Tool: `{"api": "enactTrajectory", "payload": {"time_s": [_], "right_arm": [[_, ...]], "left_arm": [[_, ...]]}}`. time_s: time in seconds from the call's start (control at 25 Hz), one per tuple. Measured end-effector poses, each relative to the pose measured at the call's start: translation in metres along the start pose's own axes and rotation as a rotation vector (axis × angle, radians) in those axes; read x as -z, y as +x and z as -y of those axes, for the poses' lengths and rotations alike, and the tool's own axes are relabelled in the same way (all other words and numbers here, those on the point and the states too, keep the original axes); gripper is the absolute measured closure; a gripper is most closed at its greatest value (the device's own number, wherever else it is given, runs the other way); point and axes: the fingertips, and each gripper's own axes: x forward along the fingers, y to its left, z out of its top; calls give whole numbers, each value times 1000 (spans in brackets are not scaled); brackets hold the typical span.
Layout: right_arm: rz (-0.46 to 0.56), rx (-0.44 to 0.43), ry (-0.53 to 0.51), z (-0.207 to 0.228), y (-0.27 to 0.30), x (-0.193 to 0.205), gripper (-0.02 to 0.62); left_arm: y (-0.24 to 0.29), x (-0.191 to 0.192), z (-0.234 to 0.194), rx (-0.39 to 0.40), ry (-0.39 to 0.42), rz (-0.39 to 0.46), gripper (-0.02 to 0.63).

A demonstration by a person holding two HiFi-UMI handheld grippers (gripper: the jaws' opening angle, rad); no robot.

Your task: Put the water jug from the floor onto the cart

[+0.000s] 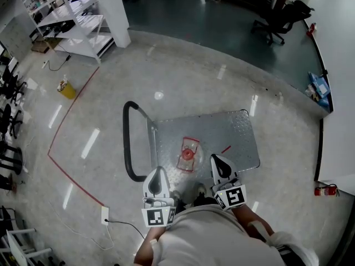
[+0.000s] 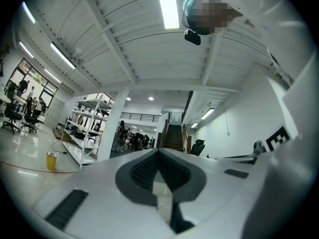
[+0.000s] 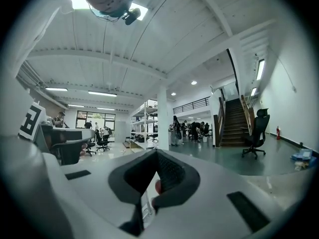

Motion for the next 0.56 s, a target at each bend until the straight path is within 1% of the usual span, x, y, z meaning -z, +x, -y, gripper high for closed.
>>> {"api": "enactTrajectory", "payload": {"time_s": [0.56], "right_arm": [[-2,-12,6,-2,-5,0,583]], "left_arm": [[-9,-1,4,-7,3,-4,603]]}}
